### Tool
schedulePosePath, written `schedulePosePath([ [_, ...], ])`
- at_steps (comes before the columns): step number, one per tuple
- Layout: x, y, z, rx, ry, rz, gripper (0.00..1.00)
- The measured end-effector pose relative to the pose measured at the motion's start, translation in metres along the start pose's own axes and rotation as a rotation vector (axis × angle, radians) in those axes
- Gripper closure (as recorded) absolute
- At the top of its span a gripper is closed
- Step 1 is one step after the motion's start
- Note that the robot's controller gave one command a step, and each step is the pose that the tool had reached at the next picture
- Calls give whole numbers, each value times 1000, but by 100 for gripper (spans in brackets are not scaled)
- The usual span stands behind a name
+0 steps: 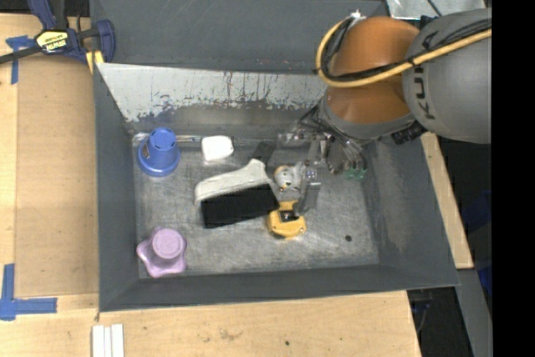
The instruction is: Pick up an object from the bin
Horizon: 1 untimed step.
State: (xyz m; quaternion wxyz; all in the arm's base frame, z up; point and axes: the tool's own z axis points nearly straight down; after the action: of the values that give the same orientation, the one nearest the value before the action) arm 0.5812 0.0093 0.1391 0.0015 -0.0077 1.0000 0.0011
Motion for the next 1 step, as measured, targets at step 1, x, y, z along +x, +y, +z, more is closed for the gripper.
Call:
schedulePosePath([
  [1, 11, 24, 35, 5, -2, -21, 0],
])
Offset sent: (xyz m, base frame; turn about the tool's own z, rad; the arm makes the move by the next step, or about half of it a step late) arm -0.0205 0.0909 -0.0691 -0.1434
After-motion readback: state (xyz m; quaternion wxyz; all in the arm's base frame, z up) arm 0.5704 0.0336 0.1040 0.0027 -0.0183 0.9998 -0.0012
